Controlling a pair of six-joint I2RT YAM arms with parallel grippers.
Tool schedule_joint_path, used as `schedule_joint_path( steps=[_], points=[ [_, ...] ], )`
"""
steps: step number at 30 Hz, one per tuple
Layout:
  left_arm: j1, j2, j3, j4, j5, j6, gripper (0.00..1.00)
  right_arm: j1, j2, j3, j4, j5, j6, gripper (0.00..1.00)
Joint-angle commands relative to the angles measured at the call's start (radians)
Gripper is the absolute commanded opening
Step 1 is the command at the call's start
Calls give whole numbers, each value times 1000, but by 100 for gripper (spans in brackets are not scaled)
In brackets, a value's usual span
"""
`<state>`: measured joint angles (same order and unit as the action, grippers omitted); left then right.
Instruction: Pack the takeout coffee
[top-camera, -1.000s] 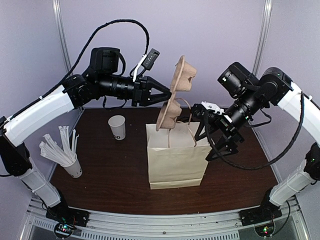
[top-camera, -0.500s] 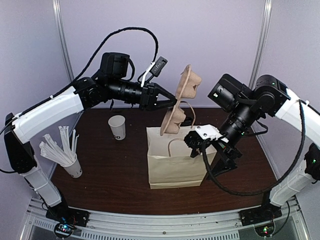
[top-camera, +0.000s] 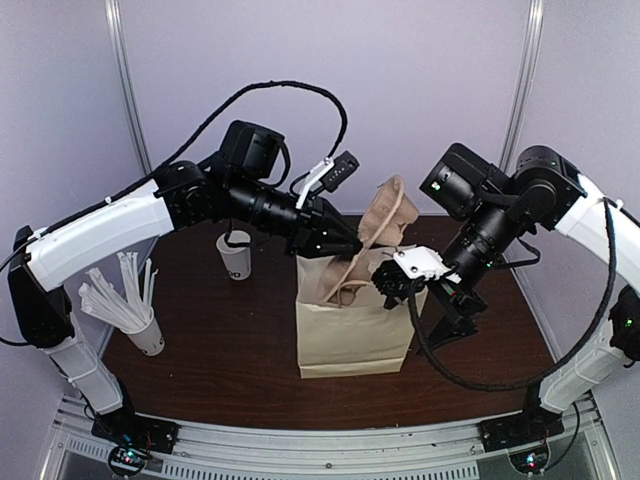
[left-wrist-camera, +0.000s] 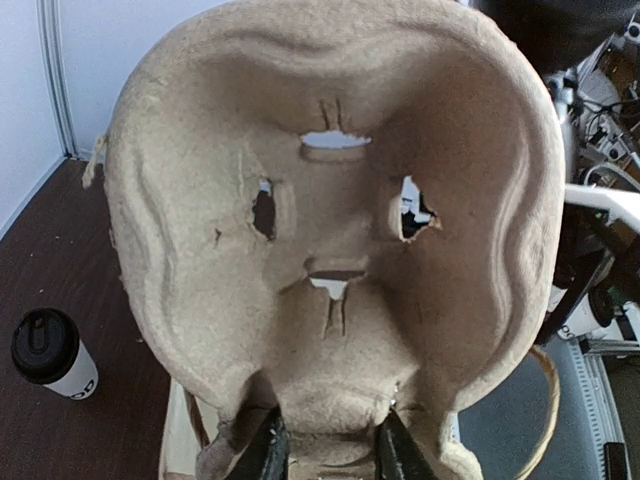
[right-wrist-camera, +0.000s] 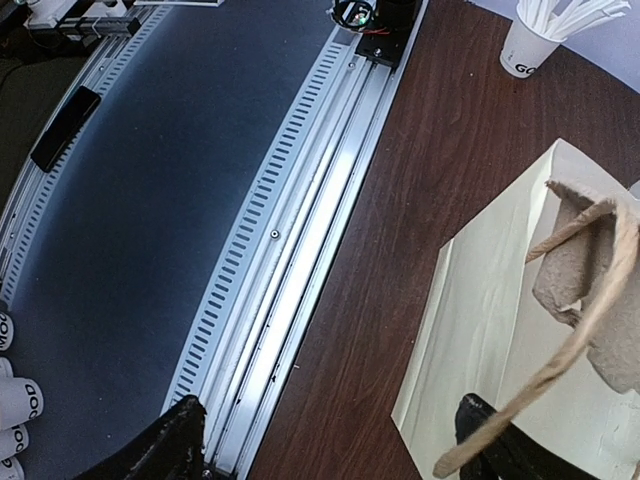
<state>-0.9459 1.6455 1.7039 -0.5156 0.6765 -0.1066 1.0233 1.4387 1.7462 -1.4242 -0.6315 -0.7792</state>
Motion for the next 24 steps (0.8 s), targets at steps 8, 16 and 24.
schedule_joint_path(
  steps=[8,16,24],
  points=[
    [-41,24,92,-190,-192,225,21,-33,-43,79,-54,30,-21,87],
    [-43,-64,70,-130,-283,245,22,-69,-63,70,-48,30,-14,88],
    [-42,-57,157,-169,-292,255,24,-88,-54,67,-29,38,-10,88]
  ],
)
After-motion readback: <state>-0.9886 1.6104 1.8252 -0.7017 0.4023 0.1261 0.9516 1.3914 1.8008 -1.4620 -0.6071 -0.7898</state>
